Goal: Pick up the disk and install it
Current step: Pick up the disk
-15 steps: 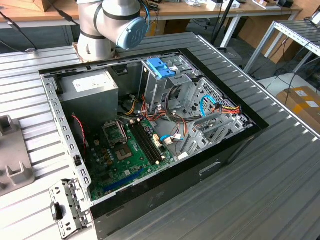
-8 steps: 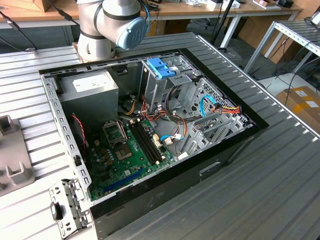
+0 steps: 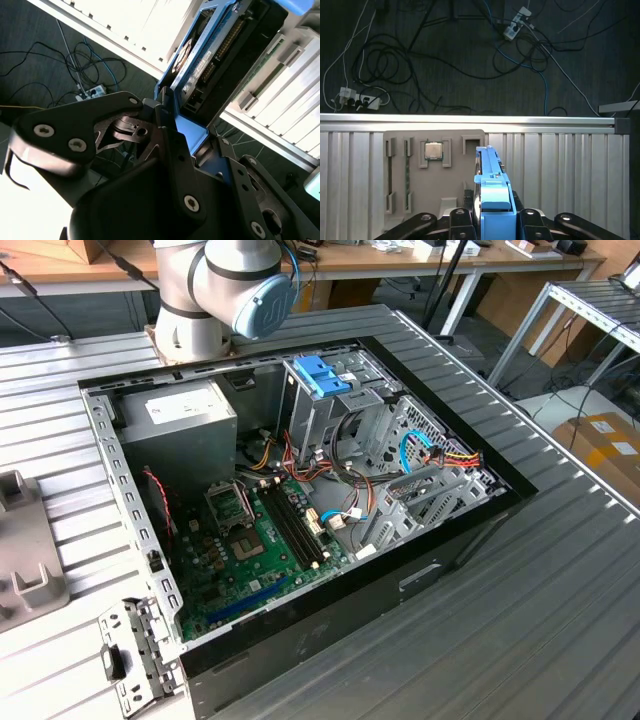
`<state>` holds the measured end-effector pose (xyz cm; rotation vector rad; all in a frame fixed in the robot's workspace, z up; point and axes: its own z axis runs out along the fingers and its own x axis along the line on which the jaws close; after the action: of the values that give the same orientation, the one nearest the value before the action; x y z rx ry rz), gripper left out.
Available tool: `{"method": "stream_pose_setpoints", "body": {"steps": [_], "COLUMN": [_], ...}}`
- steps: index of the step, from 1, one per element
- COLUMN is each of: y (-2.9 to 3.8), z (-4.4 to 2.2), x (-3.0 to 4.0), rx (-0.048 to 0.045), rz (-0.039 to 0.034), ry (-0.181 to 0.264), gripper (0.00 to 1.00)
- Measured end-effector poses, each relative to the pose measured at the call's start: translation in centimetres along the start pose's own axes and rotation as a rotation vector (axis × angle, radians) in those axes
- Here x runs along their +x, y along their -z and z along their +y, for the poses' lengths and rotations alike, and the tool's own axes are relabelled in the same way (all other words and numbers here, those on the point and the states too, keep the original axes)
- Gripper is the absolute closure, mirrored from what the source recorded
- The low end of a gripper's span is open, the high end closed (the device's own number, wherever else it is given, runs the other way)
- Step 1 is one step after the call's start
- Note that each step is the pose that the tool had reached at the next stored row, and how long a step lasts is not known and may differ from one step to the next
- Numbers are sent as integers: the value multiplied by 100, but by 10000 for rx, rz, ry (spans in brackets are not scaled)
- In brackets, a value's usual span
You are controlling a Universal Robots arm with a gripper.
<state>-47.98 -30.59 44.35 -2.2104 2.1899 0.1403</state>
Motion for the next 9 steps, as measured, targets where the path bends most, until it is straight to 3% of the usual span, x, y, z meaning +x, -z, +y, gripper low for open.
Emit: {"method": "stream_pose_setpoints", "body": {"steps": [9], "y": [99], "z": [5], "x": [-8], "rx": [0], "rz": [-8], "ry": [0], "gripper": [63]}}
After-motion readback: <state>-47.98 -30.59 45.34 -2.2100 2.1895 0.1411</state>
